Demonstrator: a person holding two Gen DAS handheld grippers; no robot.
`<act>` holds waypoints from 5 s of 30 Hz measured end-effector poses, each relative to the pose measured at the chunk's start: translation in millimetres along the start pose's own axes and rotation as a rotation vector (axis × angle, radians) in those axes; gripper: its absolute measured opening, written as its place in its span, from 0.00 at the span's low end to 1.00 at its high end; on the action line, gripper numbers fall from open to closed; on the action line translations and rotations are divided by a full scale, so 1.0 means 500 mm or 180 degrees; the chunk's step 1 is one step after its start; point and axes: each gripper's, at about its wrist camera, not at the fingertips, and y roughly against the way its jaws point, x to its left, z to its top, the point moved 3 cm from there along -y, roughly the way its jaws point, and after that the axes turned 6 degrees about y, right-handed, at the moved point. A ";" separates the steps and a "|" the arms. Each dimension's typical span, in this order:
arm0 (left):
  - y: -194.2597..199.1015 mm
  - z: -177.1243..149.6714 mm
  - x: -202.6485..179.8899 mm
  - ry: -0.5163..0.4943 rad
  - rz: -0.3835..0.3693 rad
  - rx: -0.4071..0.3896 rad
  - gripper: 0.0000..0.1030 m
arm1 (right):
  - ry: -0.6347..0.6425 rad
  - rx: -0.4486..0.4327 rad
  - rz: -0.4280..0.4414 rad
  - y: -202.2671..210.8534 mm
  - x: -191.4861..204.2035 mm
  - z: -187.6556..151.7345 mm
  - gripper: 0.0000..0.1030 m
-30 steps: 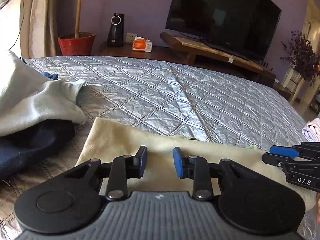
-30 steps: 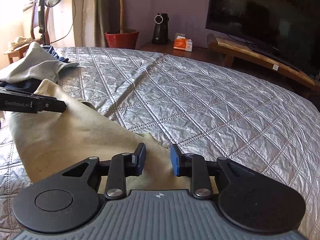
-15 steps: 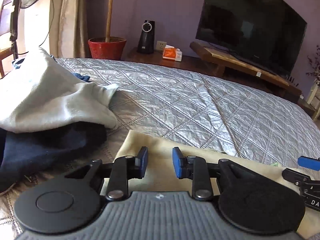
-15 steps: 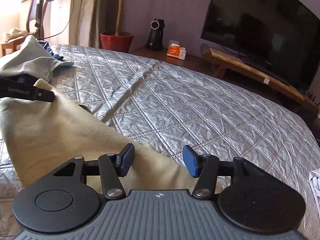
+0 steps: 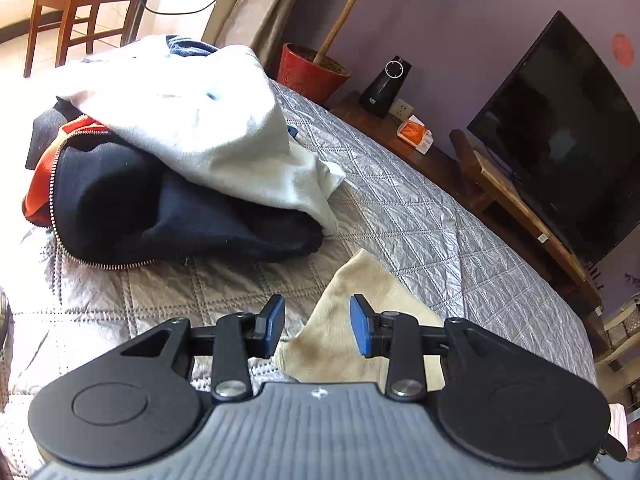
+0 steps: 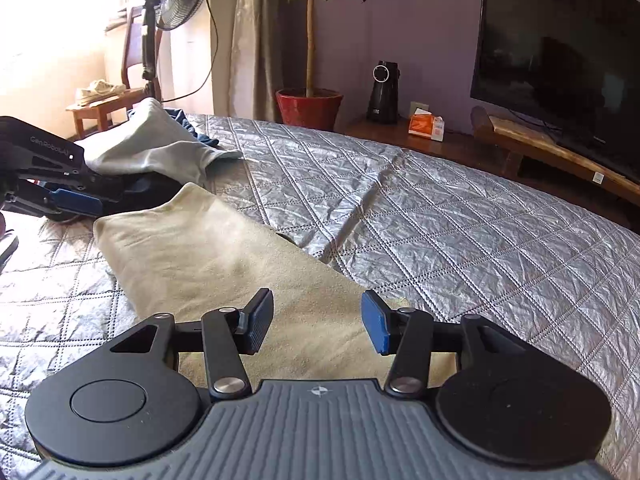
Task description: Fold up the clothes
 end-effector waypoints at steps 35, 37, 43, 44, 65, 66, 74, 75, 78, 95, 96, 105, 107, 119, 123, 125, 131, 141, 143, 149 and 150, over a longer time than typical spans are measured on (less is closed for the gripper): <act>-0.094 -0.083 0.046 0.1517 -0.0391 0.0418 0.38 | 0.0151 0.0148 0.0493 -0.046 0.062 0.011 0.22; -0.099 -0.092 0.042 0.1476 -0.0411 0.0489 0.26 | 0.0307 0.0195 0.0477 -0.051 0.074 0.006 0.22; -0.101 -0.097 0.040 0.1324 -0.0444 0.0454 0.12 | 0.0618 0.0152 0.0361 -0.043 0.095 0.013 0.21; -0.099 -0.097 0.035 0.1252 -0.0421 0.0430 0.11 | 0.0588 0.0138 0.0384 -0.041 0.093 0.015 0.19; 0.009 -0.123 -0.168 -0.1245 -0.0437 -0.0346 0.10 | -0.1230 0.0583 0.1043 0.013 -0.103 -0.067 0.60; 0.016 -0.130 -0.179 -0.1380 -0.0478 -0.0385 0.10 | -0.1233 0.0553 0.1082 0.012 -0.108 -0.079 0.54; 0.060 -0.223 -0.278 -0.2693 -0.0677 -0.0616 0.10 | -0.1053 0.0518 0.0959 0.002 -0.108 -0.091 0.28; 0.065 -0.238 -0.288 -0.2853 -0.0695 -0.0635 0.10 | -0.1138 0.0507 0.0998 0.002 -0.116 -0.094 0.28; 0.072 -0.280 -0.311 -0.3220 -0.0744 -0.0653 0.10 | -0.1472 0.0450 0.1027 0.018 -0.148 -0.099 0.28; 0.054 -0.465 -0.364 -0.4340 -0.0941 -0.0599 0.10 | -0.2817 0.0404 0.0734 0.055 -0.304 -0.209 0.40; 0.055 -0.474 -0.365 -0.4403 -0.0967 -0.0603 0.10 | -0.2823 0.0410 0.0760 0.053 -0.304 -0.209 0.41; 0.058 -0.551 -0.366 -0.4850 -0.1067 -0.0637 0.10 | -0.2858 0.0465 0.0733 0.045 -0.309 -0.223 0.13; 0.050 -0.556 -0.372 -0.4811 -0.0976 -0.0634 0.10 | -0.2877 0.0465 0.0727 0.045 -0.310 -0.224 0.13; 0.024 -0.605 -0.377 -0.4996 -0.1004 -0.0436 0.11 | -0.2899 -0.0036 0.0047 0.107 -0.359 -0.212 0.29; 0.024 -0.603 -0.385 -0.4954 -0.0999 -0.0413 0.13 | -0.2739 -0.0363 0.0027 0.130 -0.361 -0.183 0.29; 0.027 -0.601 -0.387 -0.4937 -0.1006 -0.0400 0.14 | -0.2620 -0.0583 0.0086 0.145 -0.357 -0.165 0.34; 0.045 -0.583 -0.394 -0.4791 -0.1139 -0.0359 0.21 | -0.2251 -0.0803 0.0295 0.157 -0.327 -0.119 0.47; 0.094 -0.438 -0.356 -0.3452 -0.1255 -0.0216 0.32 | -0.0984 -0.1226 0.0440 0.213 -0.212 -0.035 0.22; 0.081 -0.432 -0.354 -0.3480 -0.1211 -0.0117 0.30 | -0.0821 -0.1225 0.0534 0.209 -0.180 -0.017 0.23; 0.060 -0.461 -0.364 -0.3711 -0.1261 -0.0004 0.27 | -0.1169 -0.0876 0.0491 0.169 -0.189 -0.024 0.30; 0.057 -0.464 -0.362 -0.3730 -0.1255 0.0013 0.26 | -0.1331 -0.0772 0.0423 0.158 -0.203 -0.033 0.37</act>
